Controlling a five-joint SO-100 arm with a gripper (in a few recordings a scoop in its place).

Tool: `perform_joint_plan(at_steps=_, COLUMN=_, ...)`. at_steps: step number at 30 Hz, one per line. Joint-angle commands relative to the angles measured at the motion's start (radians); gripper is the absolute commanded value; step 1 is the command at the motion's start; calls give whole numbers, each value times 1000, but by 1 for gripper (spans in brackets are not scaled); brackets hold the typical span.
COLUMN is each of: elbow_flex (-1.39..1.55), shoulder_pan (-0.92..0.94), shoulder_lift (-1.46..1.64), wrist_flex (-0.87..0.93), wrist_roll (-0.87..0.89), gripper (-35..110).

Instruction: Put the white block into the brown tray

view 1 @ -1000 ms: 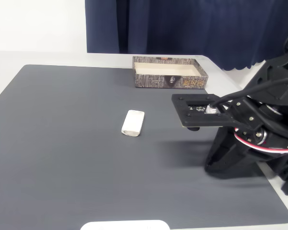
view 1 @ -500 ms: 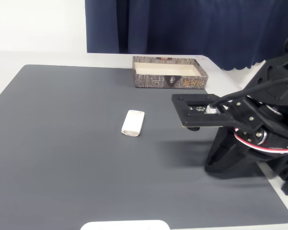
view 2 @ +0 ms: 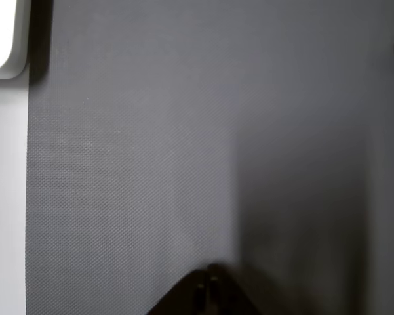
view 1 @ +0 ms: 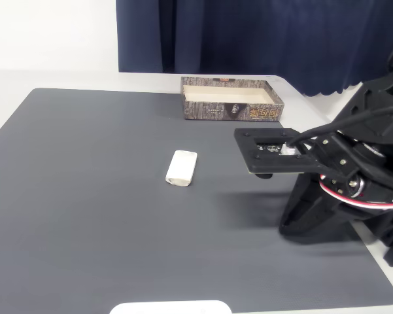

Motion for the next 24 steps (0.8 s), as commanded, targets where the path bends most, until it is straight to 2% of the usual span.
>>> perform_joint_plan(at_steps=1, elbow_flex=-2, shoulder_pan=-3, shoulder_lift=-12, wrist_flex=64, wrist_roll=21, gripper=0)
perform_joint_plan(at_steps=24, elbow_flex=-2, shoulder_pan=-37, shoulder_lift=-21, wrist_flex=67, wrist_roll=75, gripper=0)
